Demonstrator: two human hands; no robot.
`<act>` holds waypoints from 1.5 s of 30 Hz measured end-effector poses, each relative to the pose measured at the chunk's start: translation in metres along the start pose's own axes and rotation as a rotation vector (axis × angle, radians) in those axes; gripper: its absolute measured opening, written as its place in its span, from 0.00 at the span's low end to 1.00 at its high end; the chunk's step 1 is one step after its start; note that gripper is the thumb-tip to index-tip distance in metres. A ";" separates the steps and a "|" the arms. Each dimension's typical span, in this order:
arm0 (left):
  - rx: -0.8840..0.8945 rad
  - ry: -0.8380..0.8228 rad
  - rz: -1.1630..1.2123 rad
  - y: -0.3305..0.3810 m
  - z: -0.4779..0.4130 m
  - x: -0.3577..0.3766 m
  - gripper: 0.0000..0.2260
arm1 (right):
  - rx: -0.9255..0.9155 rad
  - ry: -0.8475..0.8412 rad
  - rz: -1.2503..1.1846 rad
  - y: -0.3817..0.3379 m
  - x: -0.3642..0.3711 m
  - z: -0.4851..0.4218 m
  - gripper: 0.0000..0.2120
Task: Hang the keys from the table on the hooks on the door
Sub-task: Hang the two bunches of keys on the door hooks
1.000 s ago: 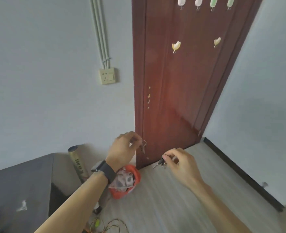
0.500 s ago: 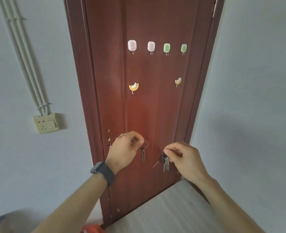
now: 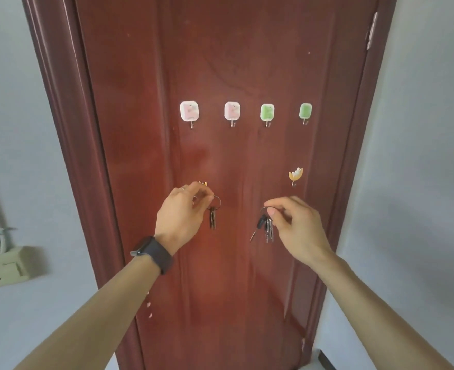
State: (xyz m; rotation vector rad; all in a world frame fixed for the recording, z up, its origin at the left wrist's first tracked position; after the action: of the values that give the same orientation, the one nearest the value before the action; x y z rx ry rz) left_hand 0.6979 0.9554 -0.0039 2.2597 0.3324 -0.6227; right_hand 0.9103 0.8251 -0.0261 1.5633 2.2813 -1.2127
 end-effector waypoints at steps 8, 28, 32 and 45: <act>-0.067 0.304 -0.085 -0.007 -0.097 0.009 0.04 | -0.266 0.016 -0.101 0.042 0.026 -0.140 0.08; -0.103 0.513 -0.159 -0.023 -0.183 0.011 0.04 | -0.285 0.042 -0.427 0.039 0.082 -0.287 0.09; -0.031 0.622 -0.342 -0.027 -0.179 0.016 0.04 | -0.236 0.035 -0.435 0.038 0.079 -0.290 0.13; 0.189 0.340 -0.706 -0.101 -0.162 0.012 0.31 | -0.139 0.190 -0.393 0.048 0.106 -0.273 0.07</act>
State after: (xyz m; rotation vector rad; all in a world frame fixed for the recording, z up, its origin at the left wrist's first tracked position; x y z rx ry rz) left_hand 0.7202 1.1431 0.0247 2.4084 1.3232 -0.6273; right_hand 0.9895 1.0913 0.0774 1.2691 2.8270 -0.9817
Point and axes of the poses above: each hand's wrist, its own z-axis away from the middle knuckle, its own x-axis out of the palm, y = z × x, the point moved 1 cm from there along -z, towards the middle knuckle, and after that the axes turned 3 degrees about z, right-handed, at the moved point
